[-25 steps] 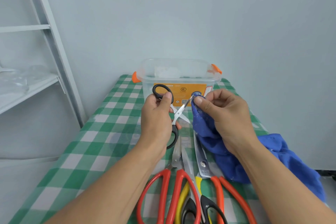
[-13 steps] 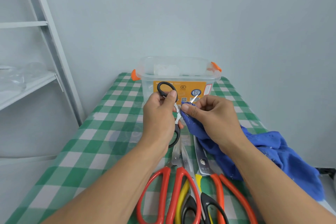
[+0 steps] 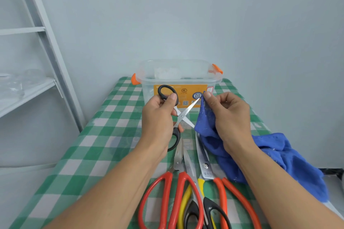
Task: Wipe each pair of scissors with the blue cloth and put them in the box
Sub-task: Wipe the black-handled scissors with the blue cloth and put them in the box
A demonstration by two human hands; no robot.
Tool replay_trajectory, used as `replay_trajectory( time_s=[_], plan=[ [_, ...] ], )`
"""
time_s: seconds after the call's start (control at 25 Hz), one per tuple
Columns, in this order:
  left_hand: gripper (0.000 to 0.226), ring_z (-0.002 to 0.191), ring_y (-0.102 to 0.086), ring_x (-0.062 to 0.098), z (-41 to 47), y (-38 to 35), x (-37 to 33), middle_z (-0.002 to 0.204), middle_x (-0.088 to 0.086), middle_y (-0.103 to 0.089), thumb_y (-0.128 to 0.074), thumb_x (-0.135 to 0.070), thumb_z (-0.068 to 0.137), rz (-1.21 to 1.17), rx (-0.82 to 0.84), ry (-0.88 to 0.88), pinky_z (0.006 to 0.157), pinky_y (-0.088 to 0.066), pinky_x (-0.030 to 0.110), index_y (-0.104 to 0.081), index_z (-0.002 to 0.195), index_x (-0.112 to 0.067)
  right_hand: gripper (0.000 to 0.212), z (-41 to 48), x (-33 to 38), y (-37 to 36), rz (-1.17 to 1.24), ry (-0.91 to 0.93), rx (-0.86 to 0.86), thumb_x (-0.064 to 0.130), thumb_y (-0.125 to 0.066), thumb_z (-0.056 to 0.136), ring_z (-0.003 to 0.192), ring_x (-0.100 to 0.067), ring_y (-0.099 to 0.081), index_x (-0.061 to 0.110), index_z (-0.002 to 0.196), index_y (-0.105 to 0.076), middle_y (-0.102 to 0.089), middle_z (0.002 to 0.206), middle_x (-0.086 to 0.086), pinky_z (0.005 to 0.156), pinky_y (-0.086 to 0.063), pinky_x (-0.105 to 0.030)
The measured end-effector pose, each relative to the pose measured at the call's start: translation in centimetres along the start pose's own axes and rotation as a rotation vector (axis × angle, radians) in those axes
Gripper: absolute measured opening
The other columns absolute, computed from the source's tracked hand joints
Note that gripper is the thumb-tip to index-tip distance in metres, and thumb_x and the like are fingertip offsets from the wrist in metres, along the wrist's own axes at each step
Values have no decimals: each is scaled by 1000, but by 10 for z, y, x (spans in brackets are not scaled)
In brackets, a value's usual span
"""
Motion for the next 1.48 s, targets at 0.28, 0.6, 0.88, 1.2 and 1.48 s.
replay_trajectory(
  time_s=[0.28,0.6,0.88,1.2,1.48],
  plan=[
    [21,38,-42,6,7,15,-4,64,-2,-43,-59,-25,101,32,-59,-34,50,-53,36,-62,85,-11,29,-6,11,0,49,23,42,30,-72,91,49,-15,-45,12,79,-53,-59,52,-1,50,-40,-25],
    [25,35,-40,6,7,13,-3,64,-1,-40,-60,-25,100,26,-45,3,50,-50,35,-60,81,-10,18,-8,9,-17,-15,94,333,12,-55,102,63,-4,-52,0,88,-58,-59,67,8,65,-41,-14],
    [27,33,-38,10,4,6,0,59,-2,-41,-63,-24,99,-22,9,45,51,-48,36,-57,78,-8,10,-19,21,-26,-110,302,430,0,-64,94,70,-10,-54,8,90,-63,-65,79,-11,66,-43,-17],
    [26,32,-39,9,2,5,4,63,1,-39,-62,-24,99,-11,-8,68,45,-48,32,-56,84,-4,14,-19,12,-30,-113,296,359,-1,-74,85,74,2,-63,12,86,-73,-72,77,11,72,-45,-10],
    [25,30,-39,8,-1,1,2,65,4,-42,-60,-22,101,-31,10,68,50,-49,34,-57,83,-4,27,-12,6,-25,-247,211,191,18,-83,81,69,-15,-54,13,81,-57,-61,77,-4,63,-45,-25]
  ],
)
Point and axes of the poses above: each hand's wrist, its own z-axis towards the middle knuckle, its own y-axis out of the back of the hand, x = y × z, the point moved 7 cm from there along z, towards the middle knuckle
